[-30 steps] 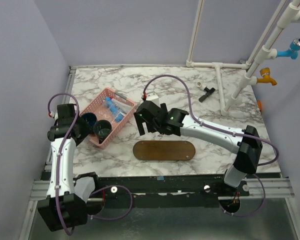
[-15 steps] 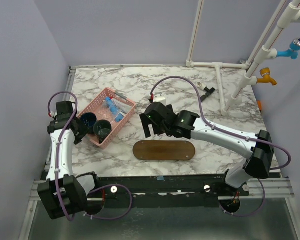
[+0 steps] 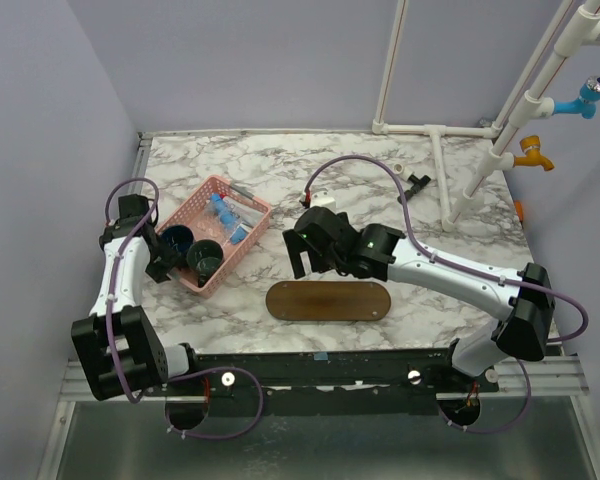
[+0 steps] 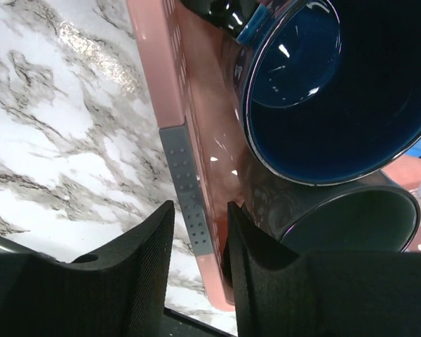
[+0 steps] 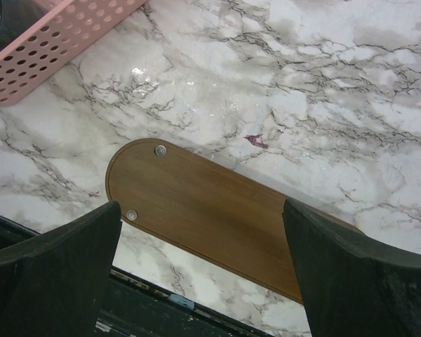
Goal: Prepare toiletry sets of a toothbrush and toothpaste on the tray
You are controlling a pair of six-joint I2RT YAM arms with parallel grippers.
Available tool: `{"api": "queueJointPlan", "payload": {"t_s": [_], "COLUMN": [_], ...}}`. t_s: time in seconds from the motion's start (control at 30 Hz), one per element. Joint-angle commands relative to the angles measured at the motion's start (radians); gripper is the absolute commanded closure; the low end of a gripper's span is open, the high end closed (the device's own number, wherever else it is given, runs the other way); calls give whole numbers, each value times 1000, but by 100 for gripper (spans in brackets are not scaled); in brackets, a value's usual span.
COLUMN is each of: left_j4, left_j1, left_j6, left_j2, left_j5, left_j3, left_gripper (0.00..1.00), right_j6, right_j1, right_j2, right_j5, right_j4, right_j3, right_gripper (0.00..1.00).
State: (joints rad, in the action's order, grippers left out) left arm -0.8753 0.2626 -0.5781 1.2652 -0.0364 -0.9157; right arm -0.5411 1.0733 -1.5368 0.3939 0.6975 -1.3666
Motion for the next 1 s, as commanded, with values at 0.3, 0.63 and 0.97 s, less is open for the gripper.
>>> {"api": "queueJointPlan", "payload": {"t_s": [0.3, 0.63, 0.97], "left_j4": [22, 27, 3], "left_j1": [-9, -101, -257], "left_j6": [62, 90, 135], "left_j2": [75, 142, 260], "left_j5": [35, 36, 35], "left_j3": [-52, -110, -292], "left_gripper": [79, 100, 100], "right_j6": [-4, -20, 37], "right_j1": [-1, -2, -4], "right_j2": [37, 58, 117], "right_j5": [-31, -21, -59], "right_j4": [-4, 3, -11], "right_j3": [22, 46, 79], "right_gripper": [0, 0, 0]}}
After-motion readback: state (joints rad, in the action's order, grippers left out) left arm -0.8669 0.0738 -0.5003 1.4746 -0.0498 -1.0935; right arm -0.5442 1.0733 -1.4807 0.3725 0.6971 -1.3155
